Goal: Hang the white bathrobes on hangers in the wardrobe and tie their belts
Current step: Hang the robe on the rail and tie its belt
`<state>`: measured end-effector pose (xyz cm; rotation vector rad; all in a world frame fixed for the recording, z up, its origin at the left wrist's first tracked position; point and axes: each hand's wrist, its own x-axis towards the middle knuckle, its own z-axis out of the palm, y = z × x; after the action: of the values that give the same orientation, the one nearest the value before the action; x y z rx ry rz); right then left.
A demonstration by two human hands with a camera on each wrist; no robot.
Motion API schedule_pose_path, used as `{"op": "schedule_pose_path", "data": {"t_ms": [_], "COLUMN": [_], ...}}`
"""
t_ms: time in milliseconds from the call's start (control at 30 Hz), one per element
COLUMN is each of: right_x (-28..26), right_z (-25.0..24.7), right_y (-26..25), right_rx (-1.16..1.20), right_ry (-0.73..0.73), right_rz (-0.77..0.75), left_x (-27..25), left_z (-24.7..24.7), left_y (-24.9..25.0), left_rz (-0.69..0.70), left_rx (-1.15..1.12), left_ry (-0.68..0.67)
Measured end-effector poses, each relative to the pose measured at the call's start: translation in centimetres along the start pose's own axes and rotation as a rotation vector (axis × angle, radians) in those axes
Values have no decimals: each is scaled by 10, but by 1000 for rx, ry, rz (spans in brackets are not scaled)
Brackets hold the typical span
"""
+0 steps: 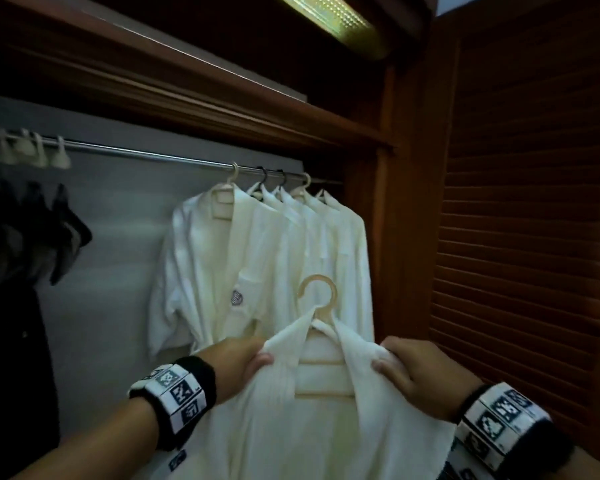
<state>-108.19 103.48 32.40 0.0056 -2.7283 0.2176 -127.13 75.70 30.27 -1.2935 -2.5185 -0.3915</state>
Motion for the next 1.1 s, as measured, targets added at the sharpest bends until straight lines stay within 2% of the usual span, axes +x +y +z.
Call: {"op": "schedule_pose_path", "data": {"t_ms": [200,333,567,700,800,867,1000,1100], "right_x": [146,243,345,395,429,453,501,531], "right_z": [5,-1,2,-4,-17,-24,-35,-34], "right_y": [27,39,-13,-51,-74,-86,-112,-128], "right_rx": [18,25,63,17,-44,-92,-173,-209], "right_ry": [52,130,199,274,265,222,250,219], "right_rz": [-182,-270,-453,-478,-470,-438,-323,-270], "left_x": [66,114,135,154,180,200,239,266], "left_z": [-42,-75,-140,-172,-193,-204,-219,-224], "left_y": [-63,-86,-156,-197,-222,-242,-290,-329], "left_rz": [-241,-344,-557,-661,-738,-744,-754,-749], "left_rx": [76,192,377,496,507,504,404,383], "left_ry": [3,123,107,90,73,88,108,124]}}
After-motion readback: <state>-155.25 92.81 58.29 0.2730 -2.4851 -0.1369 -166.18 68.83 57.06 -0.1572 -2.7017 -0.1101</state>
